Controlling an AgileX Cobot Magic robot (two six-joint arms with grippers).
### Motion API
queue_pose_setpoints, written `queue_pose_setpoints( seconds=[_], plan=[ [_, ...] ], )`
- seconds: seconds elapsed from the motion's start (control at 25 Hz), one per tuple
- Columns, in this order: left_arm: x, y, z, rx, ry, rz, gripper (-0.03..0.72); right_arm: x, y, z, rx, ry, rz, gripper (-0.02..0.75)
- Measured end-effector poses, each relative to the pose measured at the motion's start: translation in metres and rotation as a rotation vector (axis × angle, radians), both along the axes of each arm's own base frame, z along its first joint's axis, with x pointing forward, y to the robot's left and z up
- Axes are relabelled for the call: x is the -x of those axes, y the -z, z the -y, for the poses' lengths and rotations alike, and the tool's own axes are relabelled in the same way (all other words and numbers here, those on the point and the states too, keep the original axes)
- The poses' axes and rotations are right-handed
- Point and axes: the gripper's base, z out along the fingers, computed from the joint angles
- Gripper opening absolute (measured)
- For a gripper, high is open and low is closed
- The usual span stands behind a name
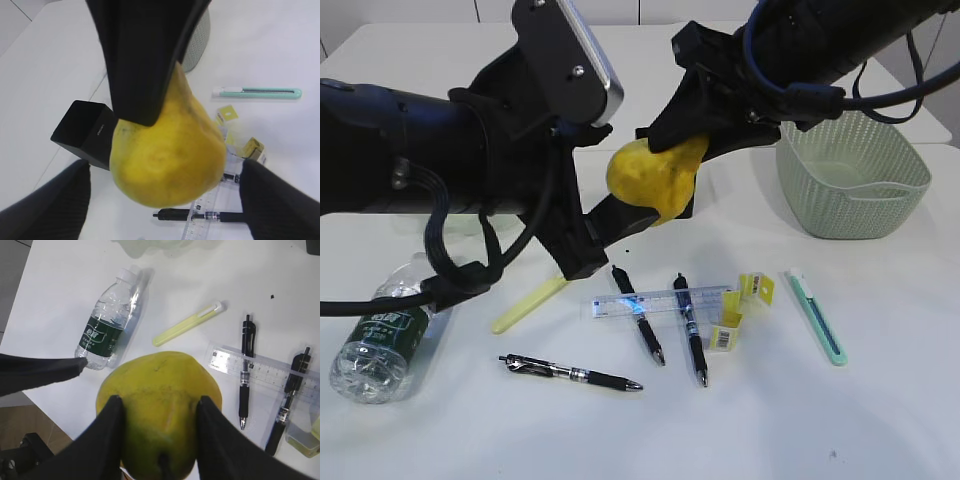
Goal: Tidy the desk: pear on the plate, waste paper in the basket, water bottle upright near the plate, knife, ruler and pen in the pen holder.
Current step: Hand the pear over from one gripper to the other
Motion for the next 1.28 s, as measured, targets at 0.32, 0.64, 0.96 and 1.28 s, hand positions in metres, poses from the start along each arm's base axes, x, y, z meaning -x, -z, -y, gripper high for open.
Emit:
queue_pose_setpoints(
  seconds=[0.32,0.64,0.96,1.28],
  plan=[
    [-0.006,0.010,0.005,0.019,-0.016,-0.015,0.688,0.001,-0.002,-0.003,-0.034,-0.018,0.005,0.267],
    [-0.007,0.011,0.006,0.037,-0.025,-0.017,0.688,0.002,-0.003,-0.004,-0.046,-0.031,0.004,0.267],
    [-0.010,0.015,0.009,0.058,-0.038,-0.021,0.688,0.003,-0.003,-0.004,-0.052,-0.051,-0.003,0.264],
    [-0.014,0.023,0.009,0.047,-0.048,-0.036,0.688,0.005,-0.003,-0.005,-0.049,-0.074,-0.005,0.264]
  ],
)
